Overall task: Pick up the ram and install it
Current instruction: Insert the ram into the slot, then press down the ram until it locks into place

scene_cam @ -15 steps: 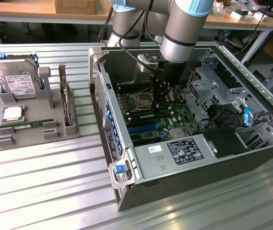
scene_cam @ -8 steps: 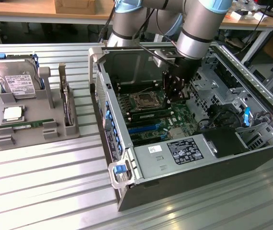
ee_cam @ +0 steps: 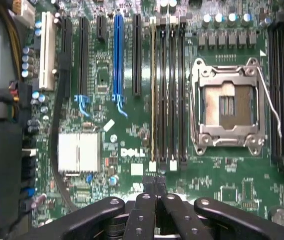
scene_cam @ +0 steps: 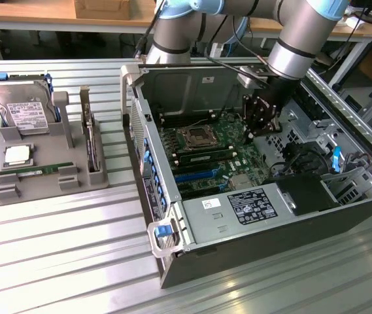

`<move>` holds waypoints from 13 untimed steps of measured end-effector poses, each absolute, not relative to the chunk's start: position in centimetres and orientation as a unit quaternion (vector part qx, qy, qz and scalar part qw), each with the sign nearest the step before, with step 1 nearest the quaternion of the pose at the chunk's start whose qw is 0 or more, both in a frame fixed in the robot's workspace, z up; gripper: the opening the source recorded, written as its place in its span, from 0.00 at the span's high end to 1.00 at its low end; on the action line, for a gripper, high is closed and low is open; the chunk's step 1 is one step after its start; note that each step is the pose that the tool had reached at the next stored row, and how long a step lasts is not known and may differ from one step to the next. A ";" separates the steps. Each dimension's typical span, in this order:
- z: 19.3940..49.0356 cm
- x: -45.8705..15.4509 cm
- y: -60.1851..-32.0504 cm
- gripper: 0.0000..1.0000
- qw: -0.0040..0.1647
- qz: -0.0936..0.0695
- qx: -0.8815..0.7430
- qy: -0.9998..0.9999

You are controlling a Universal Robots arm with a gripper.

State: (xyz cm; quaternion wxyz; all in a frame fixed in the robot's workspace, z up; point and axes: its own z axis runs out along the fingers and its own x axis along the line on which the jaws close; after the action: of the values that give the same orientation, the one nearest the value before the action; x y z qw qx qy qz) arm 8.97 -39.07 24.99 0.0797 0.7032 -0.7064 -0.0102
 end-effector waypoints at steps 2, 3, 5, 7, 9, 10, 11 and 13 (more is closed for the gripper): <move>25.9 9.6 -39.1 0.89 0.080 -0.010 0.703 -0.706; 26.1 9.8 -39.1 0.89 0.080 -0.010 0.703 -0.706; 26.4 10.2 -39.1 0.89 0.080 -0.011 0.703 -0.706; 26.4 10.4 -39.1 0.89 0.080 -0.011 0.703 -0.706; 26.4 10.4 -39.1 0.89 0.080 -0.011 0.703 -0.706; 26.3 10.2 -39.1 0.89 0.080 -0.011 0.703 -0.706; 26.0 9.2 -39.1 0.89 0.080 -0.011 0.703 -0.706; 25.4 7.4 -39.1 0.89 0.080 -0.011 0.703 -0.706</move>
State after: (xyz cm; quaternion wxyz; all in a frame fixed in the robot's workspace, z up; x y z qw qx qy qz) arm 7.37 -39.08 25.41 0.0801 0.7032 -0.7064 -0.0107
